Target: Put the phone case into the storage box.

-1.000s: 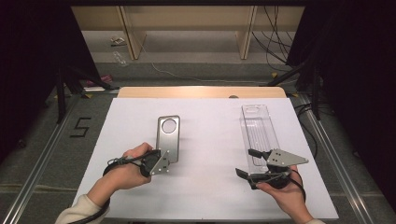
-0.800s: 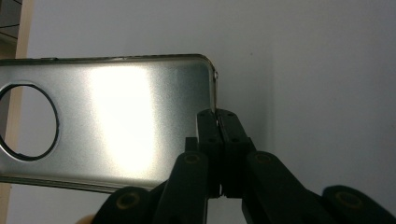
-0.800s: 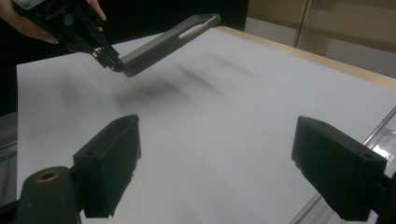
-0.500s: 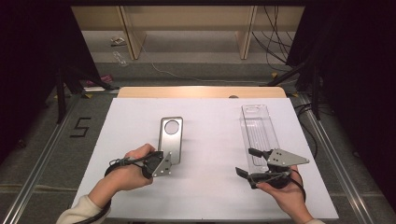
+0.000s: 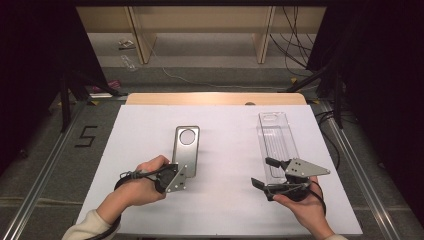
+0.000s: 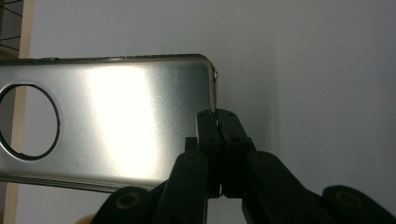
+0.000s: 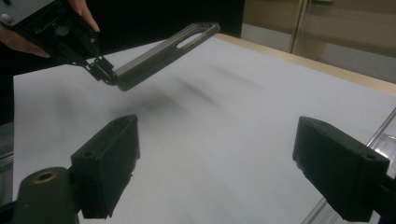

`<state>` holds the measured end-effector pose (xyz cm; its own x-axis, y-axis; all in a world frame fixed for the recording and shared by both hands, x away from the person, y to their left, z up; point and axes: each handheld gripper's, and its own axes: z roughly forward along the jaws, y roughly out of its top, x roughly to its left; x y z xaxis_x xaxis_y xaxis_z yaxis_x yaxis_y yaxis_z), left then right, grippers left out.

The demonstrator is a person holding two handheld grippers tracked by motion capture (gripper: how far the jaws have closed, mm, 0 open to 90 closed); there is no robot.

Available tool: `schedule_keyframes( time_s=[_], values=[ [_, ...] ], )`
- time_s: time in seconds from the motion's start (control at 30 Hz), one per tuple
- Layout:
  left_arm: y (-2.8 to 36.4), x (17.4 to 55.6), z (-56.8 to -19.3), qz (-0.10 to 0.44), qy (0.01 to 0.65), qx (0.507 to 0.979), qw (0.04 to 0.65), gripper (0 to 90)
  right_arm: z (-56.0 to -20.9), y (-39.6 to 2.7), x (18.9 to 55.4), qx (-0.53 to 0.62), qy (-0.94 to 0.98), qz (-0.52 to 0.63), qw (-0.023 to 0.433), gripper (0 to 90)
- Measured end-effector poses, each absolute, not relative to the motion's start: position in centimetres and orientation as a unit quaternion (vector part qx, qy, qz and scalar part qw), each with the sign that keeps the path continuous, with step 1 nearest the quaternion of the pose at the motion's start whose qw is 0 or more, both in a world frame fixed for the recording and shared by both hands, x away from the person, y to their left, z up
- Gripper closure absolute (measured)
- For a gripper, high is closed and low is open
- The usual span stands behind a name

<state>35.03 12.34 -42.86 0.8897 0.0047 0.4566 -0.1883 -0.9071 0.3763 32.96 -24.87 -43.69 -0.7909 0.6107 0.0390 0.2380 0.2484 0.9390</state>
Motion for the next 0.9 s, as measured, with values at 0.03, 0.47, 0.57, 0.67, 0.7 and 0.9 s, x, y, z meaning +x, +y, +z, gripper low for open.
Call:
schedule_keyframes(
  time_s=[0.03,0.47,0.57,0.67,0.7,0.9],
  values=[
    [12.3,35.0,-42.8,0.229,-0.049,0.949,0.211,88.4,-43.7,-24.8,33.0,0.277,0.770,0.549,0.170,15.9],
    [11.5,34.6,-42.8,0.231,-0.061,0.948,0.212,88.4,-43.6,-24.4,33.2,0.282,0.766,0.551,0.170,15.9],
    [11.4,34.5,-42.8,0.231,-0.063,0.948,0.212,88.4,-43.6,-24.4,33.2,0.283,0.767,0.550,0.171,15.9],
    [11.3,34.5,-42.8,0.229,-0.066,0.948,0.212,88.4,-43.6,-24.4,33.2,0.283,0.767,0.550,0.171,15.9],
    [11.3,34.4,-42.8,0.229,-0.066,0.948,0.212,88.4,-43.6,-24.4,33.2,0.282,0.768,0.550,0.170,15.9],
    [11.2,34.4,-42.8,0.230,-0.068,0.947,0.213,88.4,-43.6,-24.4,33.2,0.283,0.767,0.550,0.171,15.9]
  ],
)
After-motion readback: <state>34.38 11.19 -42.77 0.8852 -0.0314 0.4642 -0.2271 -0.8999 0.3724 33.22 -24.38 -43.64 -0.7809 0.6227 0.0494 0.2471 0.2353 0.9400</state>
